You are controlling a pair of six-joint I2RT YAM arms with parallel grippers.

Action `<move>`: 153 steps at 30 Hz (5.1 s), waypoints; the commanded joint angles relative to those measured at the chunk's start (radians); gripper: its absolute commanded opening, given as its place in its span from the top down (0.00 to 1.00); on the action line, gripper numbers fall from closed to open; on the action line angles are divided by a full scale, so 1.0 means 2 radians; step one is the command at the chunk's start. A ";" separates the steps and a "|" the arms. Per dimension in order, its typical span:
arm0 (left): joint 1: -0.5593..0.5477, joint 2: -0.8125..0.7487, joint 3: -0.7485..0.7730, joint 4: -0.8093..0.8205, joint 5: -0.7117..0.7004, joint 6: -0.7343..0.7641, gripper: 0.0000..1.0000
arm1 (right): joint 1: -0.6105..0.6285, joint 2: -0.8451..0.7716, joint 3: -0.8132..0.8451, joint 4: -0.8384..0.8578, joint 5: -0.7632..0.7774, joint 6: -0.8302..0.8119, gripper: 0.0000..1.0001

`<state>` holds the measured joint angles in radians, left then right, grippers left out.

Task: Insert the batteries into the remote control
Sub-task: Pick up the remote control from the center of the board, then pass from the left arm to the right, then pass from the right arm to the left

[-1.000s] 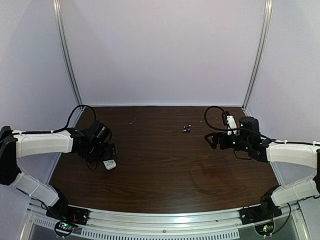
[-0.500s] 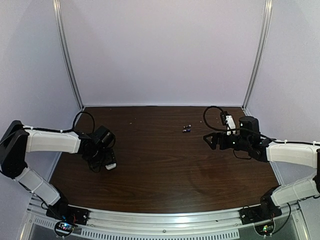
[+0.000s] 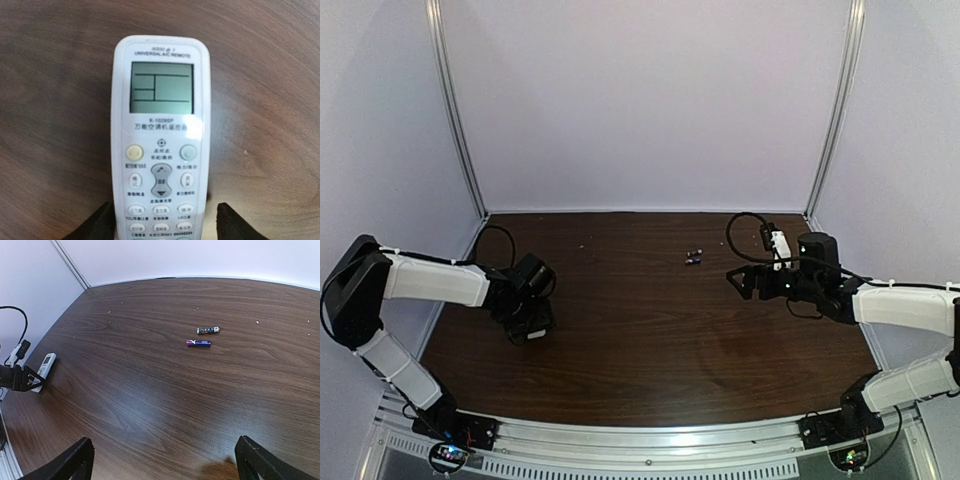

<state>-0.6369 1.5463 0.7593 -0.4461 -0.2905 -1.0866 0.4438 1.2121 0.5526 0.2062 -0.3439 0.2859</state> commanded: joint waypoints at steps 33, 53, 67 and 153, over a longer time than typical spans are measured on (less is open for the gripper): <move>-0.030 -0.136 0.021 0.190 0.447 0.335 0.61 | 0.106 -0.042 0.084 -0.033 -0.198 -0.099 0.09; -0.159 -0.157 0.036 0.161 0.679 0.306 0.69 | 0.375 -0.107 0.218 -0.316 0.011 -0.274 0.18; -0.206 -0.124 0.059 0.127 0.736 0.336 0.68 | 0.480 -0.039 0.289 -0.397 0.106 -0.347 0.25; -0.331 -0.191 0.021 0.210 0.018 0.745 0.23 | 0.209 0.068 0.221 -0.230 -0.360 0.058 1.00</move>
<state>-1.2942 1.1542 0.7567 -0.0963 -0.2329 0.3748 0.8639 1.3373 1.0080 -0.3080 -1.0050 0.3687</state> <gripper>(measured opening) 0.801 0.201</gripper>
